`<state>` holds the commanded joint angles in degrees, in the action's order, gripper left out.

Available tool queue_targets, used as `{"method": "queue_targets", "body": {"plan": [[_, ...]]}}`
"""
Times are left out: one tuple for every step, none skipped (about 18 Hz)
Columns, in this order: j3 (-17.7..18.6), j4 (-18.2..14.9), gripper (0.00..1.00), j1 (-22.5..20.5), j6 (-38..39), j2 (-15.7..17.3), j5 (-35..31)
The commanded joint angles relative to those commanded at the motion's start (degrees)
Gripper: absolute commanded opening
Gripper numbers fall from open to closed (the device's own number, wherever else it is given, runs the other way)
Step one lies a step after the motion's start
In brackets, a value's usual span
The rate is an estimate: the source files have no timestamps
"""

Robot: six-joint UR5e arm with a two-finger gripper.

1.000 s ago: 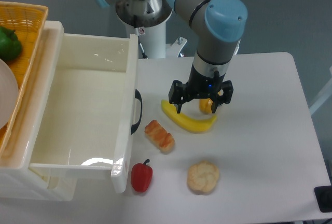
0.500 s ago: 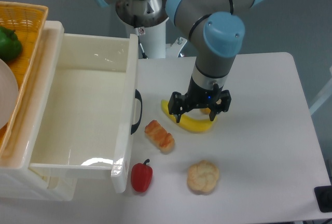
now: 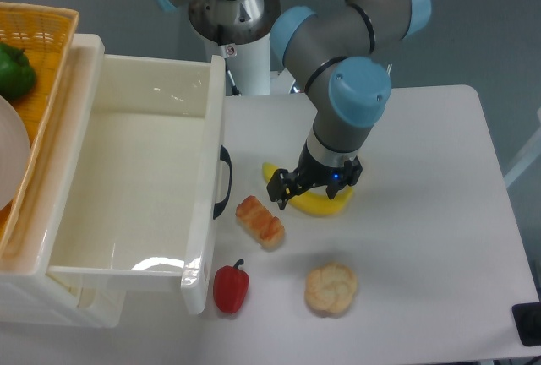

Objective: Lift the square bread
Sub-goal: 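Move the gripper over the small orange-brown bread roll and descend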

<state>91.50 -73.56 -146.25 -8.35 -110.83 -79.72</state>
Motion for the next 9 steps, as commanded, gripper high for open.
{"method": "queue_targets", "body": {"plan": [[0.09, -0.44, 1.0, 0.09, 0.52, 0.0, 0.0], [0.09, -0.45, 1.0, 0.09, 1.4, -0.09, -0.09], [0.09, -0.45, 1.0, 0.09, 2.54, -0.26, -0.17], [0.17, -0.45, 1.0, 0.09, 3.77, -0.79, -0.26], [0.17, -0.53, 1.0, 0.17, 4.91, -1.57, -0.52], [0.17, -0.53, 1.0, 0.35, 6.05, -2.37, -1.31], [0.09, -0.19, 1.0, 1.22, 7.28, -2.98, -2.01], [0.09, -0.1, 1.0, 1.93, 8.25, -3.51, -2.11], [0.09, -0.09, 1.0, 2.63, 8.44, -4.12, -2.28]]}}
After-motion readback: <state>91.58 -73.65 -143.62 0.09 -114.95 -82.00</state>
